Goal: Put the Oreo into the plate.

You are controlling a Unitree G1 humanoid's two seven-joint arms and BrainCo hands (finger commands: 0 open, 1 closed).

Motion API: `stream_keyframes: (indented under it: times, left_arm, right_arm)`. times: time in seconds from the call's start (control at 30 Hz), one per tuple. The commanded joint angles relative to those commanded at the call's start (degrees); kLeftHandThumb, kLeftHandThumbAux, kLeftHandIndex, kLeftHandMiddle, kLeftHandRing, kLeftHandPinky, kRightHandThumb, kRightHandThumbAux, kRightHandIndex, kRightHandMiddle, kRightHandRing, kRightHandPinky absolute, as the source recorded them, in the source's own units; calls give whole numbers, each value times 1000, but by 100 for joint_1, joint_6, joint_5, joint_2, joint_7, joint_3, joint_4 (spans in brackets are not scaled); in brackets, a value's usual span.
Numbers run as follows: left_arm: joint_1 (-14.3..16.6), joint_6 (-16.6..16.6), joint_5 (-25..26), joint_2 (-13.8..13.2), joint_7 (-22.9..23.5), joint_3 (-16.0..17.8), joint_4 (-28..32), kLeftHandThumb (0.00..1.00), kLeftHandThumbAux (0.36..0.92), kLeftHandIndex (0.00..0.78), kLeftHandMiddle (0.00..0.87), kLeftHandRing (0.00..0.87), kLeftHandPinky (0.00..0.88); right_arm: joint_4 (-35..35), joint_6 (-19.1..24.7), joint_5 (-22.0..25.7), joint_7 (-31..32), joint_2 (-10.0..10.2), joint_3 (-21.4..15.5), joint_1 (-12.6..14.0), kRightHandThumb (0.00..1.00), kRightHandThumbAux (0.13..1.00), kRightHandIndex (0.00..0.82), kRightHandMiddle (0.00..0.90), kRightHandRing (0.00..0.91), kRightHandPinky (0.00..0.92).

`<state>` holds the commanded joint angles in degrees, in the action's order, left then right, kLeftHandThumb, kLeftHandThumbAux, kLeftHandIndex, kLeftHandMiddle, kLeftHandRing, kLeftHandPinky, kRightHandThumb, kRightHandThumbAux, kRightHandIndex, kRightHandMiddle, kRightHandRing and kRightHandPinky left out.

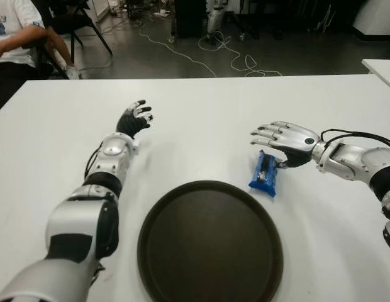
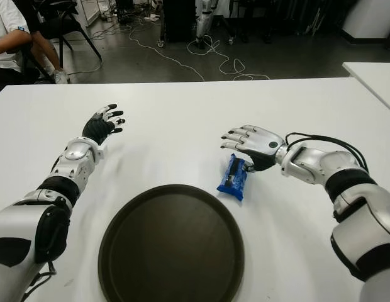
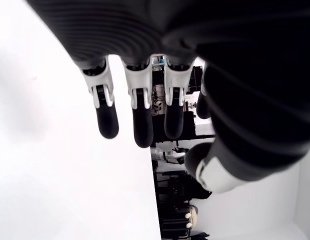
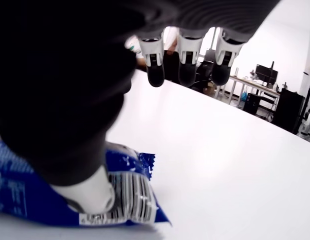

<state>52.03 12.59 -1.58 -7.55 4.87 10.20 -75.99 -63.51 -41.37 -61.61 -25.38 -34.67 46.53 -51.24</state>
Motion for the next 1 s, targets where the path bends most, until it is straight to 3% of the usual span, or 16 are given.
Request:
stream_keyframes:
  times: [0.43,0.83,1.0]
  left_arm:
    - [-3,14,15,-6,17,15,5,0,741,116,190,192,203]
    - [-10,25,6,-6,7,6,9,0,740,110,177,181,196]
    - [-11,29,13,-4,3,13,9,0,752,111,180,184,204]
  right_arm:
    - [129,-26,169,164,-45,-125,25,213,843,79,60,22,13]
    - [746,-142,558,1171,-249,-459,142,215,855,93,87,71,71]
    - [1102,9,815,1748,-305,-676,301,223,850,103,103,99,101]
